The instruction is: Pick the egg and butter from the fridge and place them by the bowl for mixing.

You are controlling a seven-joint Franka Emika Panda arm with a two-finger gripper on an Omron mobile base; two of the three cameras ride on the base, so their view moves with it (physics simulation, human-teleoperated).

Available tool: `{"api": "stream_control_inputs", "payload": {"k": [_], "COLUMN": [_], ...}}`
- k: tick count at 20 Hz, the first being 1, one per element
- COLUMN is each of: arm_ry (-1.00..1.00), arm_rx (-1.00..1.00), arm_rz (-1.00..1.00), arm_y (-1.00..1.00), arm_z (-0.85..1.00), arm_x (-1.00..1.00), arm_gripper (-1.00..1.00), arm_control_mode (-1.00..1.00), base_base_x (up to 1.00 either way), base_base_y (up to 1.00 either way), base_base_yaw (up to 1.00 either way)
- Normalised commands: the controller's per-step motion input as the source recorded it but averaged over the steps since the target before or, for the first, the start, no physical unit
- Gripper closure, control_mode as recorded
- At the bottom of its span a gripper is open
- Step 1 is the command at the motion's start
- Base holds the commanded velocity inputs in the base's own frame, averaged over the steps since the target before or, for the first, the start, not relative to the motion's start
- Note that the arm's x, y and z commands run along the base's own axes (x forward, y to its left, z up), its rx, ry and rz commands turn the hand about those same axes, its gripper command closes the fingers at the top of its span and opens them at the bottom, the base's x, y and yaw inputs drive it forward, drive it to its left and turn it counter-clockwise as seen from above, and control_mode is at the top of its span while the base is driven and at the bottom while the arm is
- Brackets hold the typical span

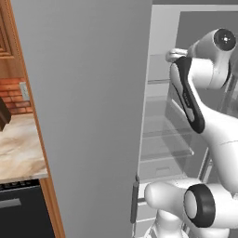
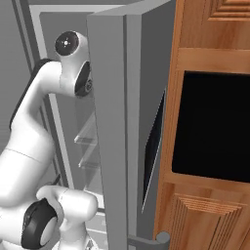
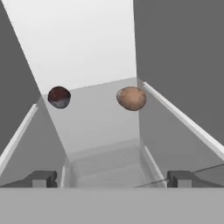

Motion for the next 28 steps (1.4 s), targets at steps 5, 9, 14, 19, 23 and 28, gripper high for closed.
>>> {"api": "stream_control_inputs", "payload": {"k": [5, 9, 14, 19, 23, 28], "arm_ry": [-0.17, 0.07, 0.17, 0.17, 0.02, 0.0], "arm_rx": [-0.01, 0.0, 0.0, -0.02, -0.03, 0.0], "arm_rz": [0.01, -0.02, -0.04, -0.02, 0.0, -0.02], "arm_y": [-0.11, -0.05, -0.05, -0.13, -0.19, -0.09], "arm_z": [-0.05, 0.14, 0.19, 0.12, -0.05, -0.08], "arm_x": [0.28, 0.4, 0.42, 0.32, 0.26, 0.28], "arm_gripper": [-1.0, -1.0, -1.0, -1.0, -1.0, -1.0], "arm_control_mode": [-1.0, -1.0, -1.0, -1.0, -1.0, -1.0], "base_base_x": [0.0, 0.0, 0.0, 0.0, 0.0, 0.0], "base_base_y": [0.0, 0.0, 0.0, 0.0, 0.0, 0.0], "base_base_yaw": [0.0, 0.0, 0.0, 0.0, 0.0, 0.0]}}
